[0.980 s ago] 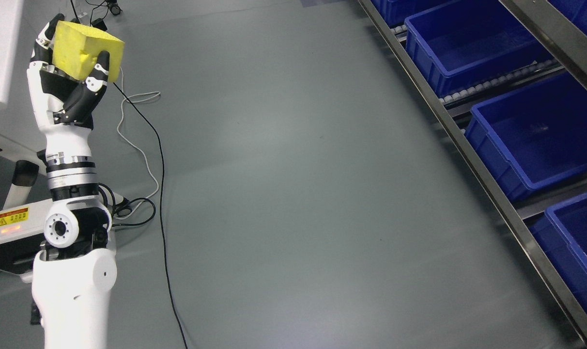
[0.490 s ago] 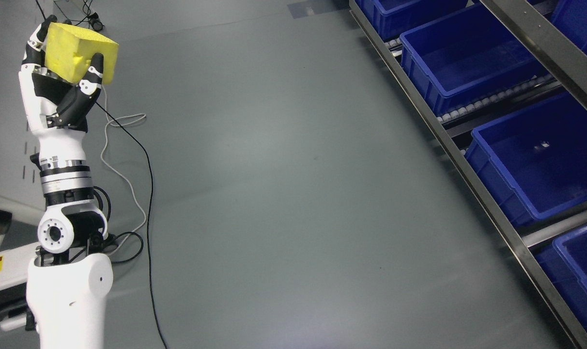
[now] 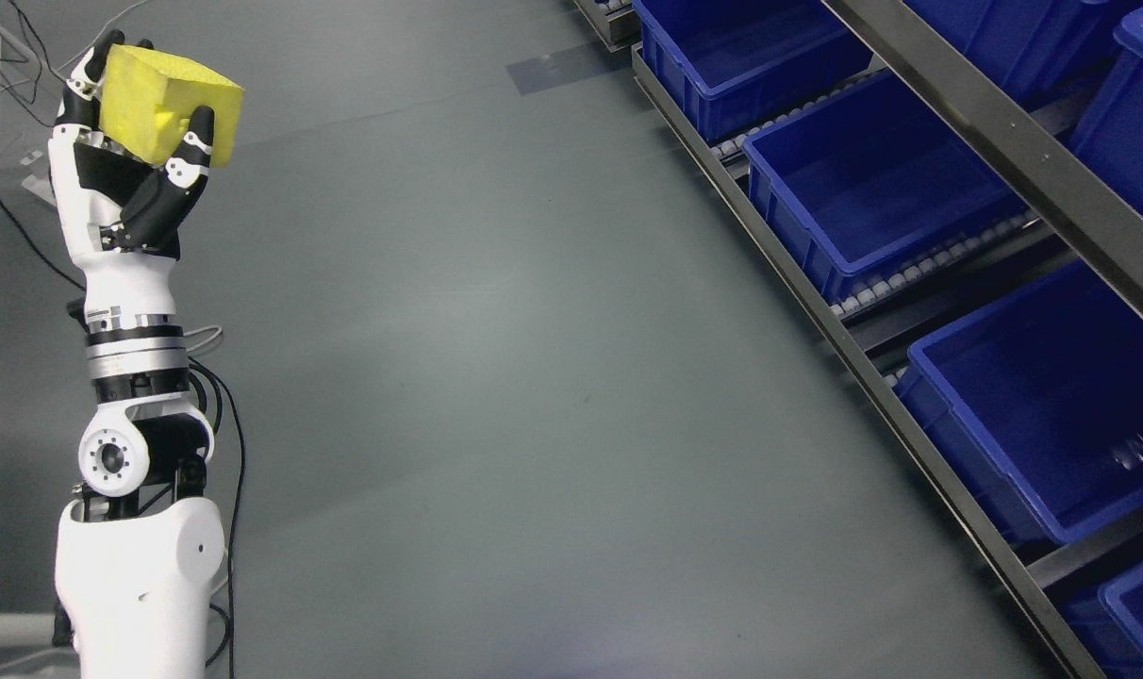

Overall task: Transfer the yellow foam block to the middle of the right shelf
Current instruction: 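Hold the cube raised in the left hand while turning toward the blue bins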

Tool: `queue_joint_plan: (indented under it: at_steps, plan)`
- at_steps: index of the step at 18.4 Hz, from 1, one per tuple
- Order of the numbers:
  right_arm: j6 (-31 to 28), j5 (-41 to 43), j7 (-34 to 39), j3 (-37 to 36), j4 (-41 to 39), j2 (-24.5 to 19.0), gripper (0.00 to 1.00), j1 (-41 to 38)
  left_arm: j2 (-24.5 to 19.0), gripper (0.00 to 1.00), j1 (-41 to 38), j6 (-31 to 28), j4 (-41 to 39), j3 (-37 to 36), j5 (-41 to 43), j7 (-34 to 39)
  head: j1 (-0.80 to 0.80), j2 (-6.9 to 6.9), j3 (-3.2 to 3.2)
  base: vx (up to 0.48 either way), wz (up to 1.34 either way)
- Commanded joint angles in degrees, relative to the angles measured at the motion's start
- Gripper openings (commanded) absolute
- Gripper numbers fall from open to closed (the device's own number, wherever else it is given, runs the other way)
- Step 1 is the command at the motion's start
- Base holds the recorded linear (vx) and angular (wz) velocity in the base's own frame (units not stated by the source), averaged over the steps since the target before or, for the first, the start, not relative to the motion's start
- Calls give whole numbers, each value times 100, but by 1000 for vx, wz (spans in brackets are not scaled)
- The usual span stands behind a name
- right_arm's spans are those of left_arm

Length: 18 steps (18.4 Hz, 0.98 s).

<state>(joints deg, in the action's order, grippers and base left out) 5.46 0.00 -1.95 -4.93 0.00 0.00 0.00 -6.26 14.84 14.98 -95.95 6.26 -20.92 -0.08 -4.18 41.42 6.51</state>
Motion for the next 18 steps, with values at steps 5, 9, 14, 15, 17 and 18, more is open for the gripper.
queue_joint_plan:
  at_steps: [5, 9, 14, 15, 17, 18]
  plan:
    - [-1, -18, 2, 1, -100, 100, 100, -9, 29, 48, 45, -4, -73, -125, 0, -115, 0, 0, 0, 454, -109]
    - [-1, -18, 2, 1, -100, 100, 100, -9, 99, 48, 80, -4, -73, -204, 0, -325, 0, 0, 0, 439, -145]
    - [-1, -18, 2, 1, -100, 100, 100, -9, 196, 48, 124, 13, -73, -344, 0, -387, 0, 0, 0, 395, -295]
    - [-1, -18, 2, 1, -100, 100, 100, -9, 196, 48, 159, 40, -81, -388, 0, -396, 0, 0, 0, 391, -391]
    - [-1, -18, 2, 1, -100, 100, 100, -9, 196, 48, 203, 49, -204, -598, -9, -483, 0, 0, 0, 323, -579]
    - [-1, -18, 2, 1, -100, 100, 100, -9, 196, 48, 377, 49, -222, -904, 0, -597, 0, 0, 0, 313, -656]
